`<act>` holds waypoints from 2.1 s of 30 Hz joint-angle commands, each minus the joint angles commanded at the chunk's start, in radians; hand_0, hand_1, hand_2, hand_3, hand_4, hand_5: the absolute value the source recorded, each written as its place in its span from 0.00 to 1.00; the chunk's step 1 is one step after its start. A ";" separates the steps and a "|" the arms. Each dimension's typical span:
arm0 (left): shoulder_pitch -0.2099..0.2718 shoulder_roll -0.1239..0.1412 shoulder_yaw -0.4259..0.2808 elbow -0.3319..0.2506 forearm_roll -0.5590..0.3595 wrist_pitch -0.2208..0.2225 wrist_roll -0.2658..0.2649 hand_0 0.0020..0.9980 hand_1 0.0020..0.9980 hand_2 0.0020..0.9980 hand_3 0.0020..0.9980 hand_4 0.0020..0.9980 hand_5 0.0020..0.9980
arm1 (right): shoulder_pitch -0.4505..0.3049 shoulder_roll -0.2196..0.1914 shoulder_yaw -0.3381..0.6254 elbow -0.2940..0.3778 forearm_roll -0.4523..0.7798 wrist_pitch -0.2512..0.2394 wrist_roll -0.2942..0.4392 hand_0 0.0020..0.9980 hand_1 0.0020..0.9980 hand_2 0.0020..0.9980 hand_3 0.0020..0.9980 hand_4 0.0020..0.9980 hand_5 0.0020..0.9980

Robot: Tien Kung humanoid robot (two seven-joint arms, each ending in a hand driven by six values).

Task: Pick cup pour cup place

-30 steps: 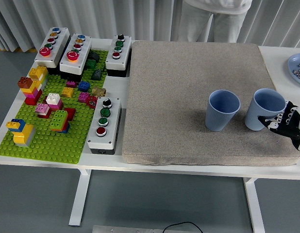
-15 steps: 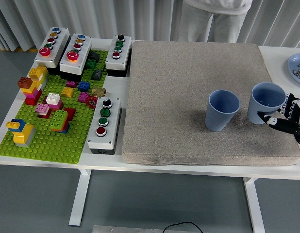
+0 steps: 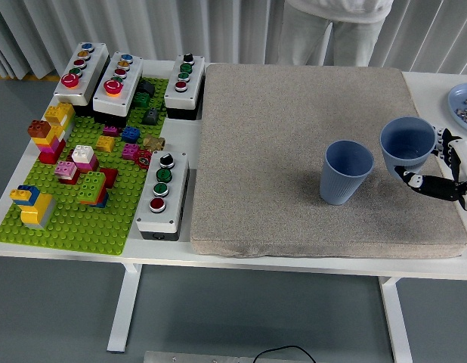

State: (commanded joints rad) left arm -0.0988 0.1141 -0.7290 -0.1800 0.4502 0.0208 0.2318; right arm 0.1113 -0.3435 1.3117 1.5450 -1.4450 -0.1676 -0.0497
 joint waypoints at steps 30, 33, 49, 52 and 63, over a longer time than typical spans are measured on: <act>0.006 0.004 0.009 0.000 -0.004 -0.001 0.000 0.73 0.76 0.82 0.66 0.50 0.92 | 0.024 -0.013 -0.048 0.044 -0.394 -0.067 0.015 0.84 0.76 0.71 0.77 0.71 0.08; 0.004 0.005 0.011 0.000 -0.007 0.000 -0.002 0.73 0.76 0.82 0.66 0.50 0.92 | 0.030 -0.019 -0.055 0.046 -0.415 -0.066 0.015 0.84 0.76 0.71 0.77 0.71 0.08; -0.001 0.006 0.009 0.000 -0.008 0.000 -0.003 0.73 0.76 0.82 0.66 0.50 0.92 | 0.087 -0.080 -0.125 0.030 -0.485 -0.098 0.021 0.85 0.76 0.71 0.76 0.70 0.06; -0.002 0.006 0.009 0.000 -0.008 0.000 -0.002 0.73 0.76 0.82 0.66 0.50 0.92 | 0.097 -0.098 -0.141 0.028 -0.494 -0.105 0.027 0.85 0.76 0.71 0.76 0.70 0.06; -0.002 0.007 0.011 0.000 -0.010 0.000 -0.003 0.73 0.76 0.82 0.66 0.50 0.92 | 0.112 -0.130 -0.165 0.028 -0.527 -0.112 0.023 0.86 0.76 0.70 0.75 0.70 0.05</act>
State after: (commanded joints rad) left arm -0.1011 0.1208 -0.7180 -0.1800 0.4400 0.0210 0.2289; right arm 0.2228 -0.4739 1.1471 1.5735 -1.9724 -0.2793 -0.0267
